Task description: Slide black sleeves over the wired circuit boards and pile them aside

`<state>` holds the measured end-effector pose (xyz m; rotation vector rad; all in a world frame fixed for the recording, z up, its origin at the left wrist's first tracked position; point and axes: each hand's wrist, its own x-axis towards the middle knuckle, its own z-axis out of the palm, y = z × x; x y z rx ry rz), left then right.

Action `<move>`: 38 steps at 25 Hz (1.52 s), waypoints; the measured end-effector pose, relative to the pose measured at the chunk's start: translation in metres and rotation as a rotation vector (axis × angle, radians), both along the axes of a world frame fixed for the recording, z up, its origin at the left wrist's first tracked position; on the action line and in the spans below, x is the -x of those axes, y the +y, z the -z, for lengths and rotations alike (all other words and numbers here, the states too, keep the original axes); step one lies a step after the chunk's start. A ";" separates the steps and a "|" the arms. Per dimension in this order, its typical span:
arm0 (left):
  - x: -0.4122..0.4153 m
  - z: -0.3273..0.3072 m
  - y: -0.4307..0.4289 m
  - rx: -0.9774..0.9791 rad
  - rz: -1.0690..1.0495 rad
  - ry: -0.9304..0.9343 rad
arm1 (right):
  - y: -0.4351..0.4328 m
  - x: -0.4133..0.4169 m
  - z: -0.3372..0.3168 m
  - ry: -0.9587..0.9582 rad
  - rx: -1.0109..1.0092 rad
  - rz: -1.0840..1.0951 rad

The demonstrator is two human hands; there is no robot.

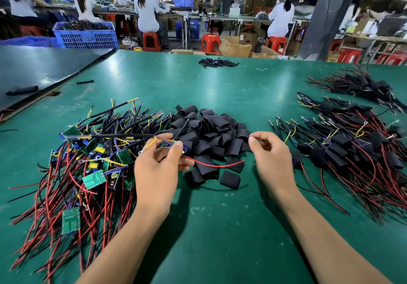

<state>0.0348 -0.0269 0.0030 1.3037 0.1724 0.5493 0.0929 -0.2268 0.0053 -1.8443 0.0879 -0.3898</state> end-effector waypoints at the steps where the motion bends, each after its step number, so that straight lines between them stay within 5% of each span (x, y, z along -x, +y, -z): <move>1: -0.001 0.001 0.001 0.010 -0.010 0.000 | -0.002 0.001 0.000 0.001 0.071 -0.007; 8: -0.003 0.008 0.001 -0.037 0.003 0.085 | -0.014 0.000 -0.008 0.229 0.331 -0.194; 12: -0.004 0.007 0.002 -0.031 -0.032 0.089 | -0.018 0.009 -0.019 0.405 0.394 -0.581; 15: -0.004 0.007 0.002 -0.008 -0.024 0.079 | -0.010 0.012 -0.014 0.329 0.652 -0.549; 19: -0.002 0.004 0.003 0.055 -0.028 0.040 | -0.010 0.011 -0.014 0.311 0.648 -0.506; 26: -0.004 0.002 0.004 0.133 -0.052 0.018 | -0.018 0.005 -0.017 0.245 0.184 -0.414; 33: -0.003 0.002 0.004 0.125 -0.064 0.017 | -0.005 0.002 -0.020 0.250 -0.590 -0.319; 38: -0.003 0.000 0.004 0.127 -0.059 0.013 | 0.008 0.004 -0.014 0.234 -0.740 -0.308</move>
